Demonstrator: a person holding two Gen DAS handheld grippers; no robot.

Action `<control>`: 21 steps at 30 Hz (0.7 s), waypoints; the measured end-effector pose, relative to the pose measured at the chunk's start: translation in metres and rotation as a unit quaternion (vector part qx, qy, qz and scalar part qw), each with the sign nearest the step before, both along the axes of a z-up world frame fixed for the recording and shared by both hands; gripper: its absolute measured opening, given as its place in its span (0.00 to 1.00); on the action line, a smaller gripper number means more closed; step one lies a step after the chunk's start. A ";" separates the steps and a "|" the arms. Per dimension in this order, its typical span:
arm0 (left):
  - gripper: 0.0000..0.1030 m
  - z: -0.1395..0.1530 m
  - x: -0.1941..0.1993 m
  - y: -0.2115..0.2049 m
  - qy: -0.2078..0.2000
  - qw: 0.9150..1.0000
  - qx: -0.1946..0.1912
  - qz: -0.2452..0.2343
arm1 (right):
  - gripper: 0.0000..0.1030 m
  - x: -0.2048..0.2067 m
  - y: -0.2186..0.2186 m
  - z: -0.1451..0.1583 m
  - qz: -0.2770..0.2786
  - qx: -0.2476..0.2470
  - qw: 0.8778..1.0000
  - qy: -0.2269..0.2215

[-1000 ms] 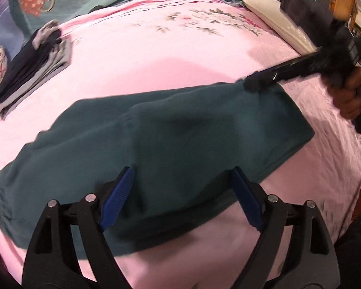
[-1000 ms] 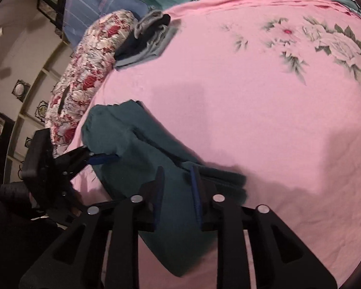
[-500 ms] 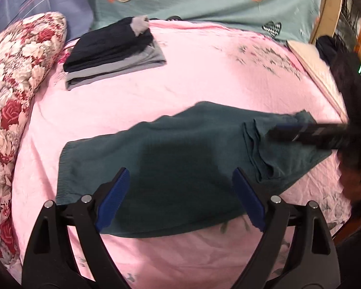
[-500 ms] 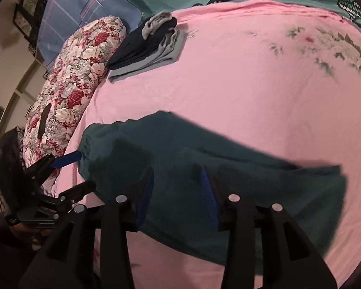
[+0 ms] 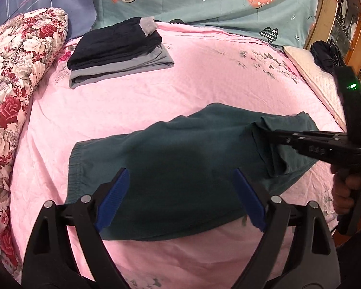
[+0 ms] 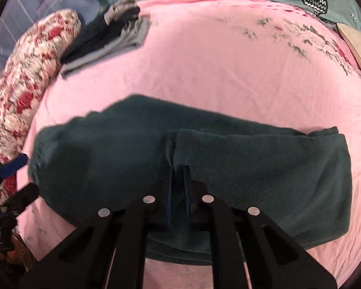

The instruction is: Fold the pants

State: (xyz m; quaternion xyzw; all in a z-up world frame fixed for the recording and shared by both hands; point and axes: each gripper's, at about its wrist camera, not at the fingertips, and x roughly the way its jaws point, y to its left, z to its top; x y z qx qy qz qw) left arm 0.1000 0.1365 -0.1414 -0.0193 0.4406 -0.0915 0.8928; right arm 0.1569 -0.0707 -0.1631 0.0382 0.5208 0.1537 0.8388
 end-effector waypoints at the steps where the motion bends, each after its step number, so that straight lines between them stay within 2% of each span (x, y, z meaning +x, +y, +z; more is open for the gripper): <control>1: 0.86 0.001 0.000 0.001 -0.002 1.000 0.000 0.000 | 0.08 -0.003 0.000 0.006 0.002 0.005 1.000 -0.009; 5: 0.86 0.000 -0.002 0.001 -0.001 1.000 0.004 -0.005 | 0.08 -0.011 0.010 0.016 0.018 0.035 0.999 -0.017; 9: 0.86 0.001 -0.004 -0.005 0.002 1.000 0.011 -0.012 | 0.09 -0.010 0.025 -0.011 0.040 0.007 0.999 0.013; 10: 0.86 0.002 -0.004 -0.006 0.000 1.000 0.013 -0.014 | 0.11 -0.011 0.024 -0.011 0.041 0.009 0.999 0.003; 11: 0.87 0.004 -0.004 -0.010 -0.004 1.000 0.015 -0.019 | 0.16 -0.011 0.024 -0.008 0.040 0.007 0.999 0.003; 12: 0.87 0.006 -0.003 -0.014 -0.006 1.000 0.015 -0.026 | 0.33 -0.012 0.021 0.000 0.041 0.011 0.999 0.009; 13: 0.87 0.010 -0.001 -0.021 -0.011 0.999 0.010 -0.038 | 0.38 -0.014 0.016 0.009 0.041 0.022 0.999 0.002; 14: 0.87 0.013 0.001 -0.029 -0.016 0.999 0.003 -0.050 | 0.39 -0.019 0.006 0.025 0.041 0.042 0.998 -0.027; 16: 0.87 0.023 0.009 -0.051 -0.029 0.996 -0.017 -0.084 | 0.39 -0.021 -0.017 0.044 0.026 0.057 0.996 -0.057; 19: 0.87 0.032 0.024 -0.096 -0.048 0.987 -0.058 -0.139 | 0.39 -0.010 -0.066 0.051 -0.026 0.067 0.996 -0.057; 21: 0.87 0.029 0.037 -0.128 -0.048 0.981 -0.081 -0.173 | 0.36 0.002 -0.102 0.042 -0.062 0.075 0.994 -0.046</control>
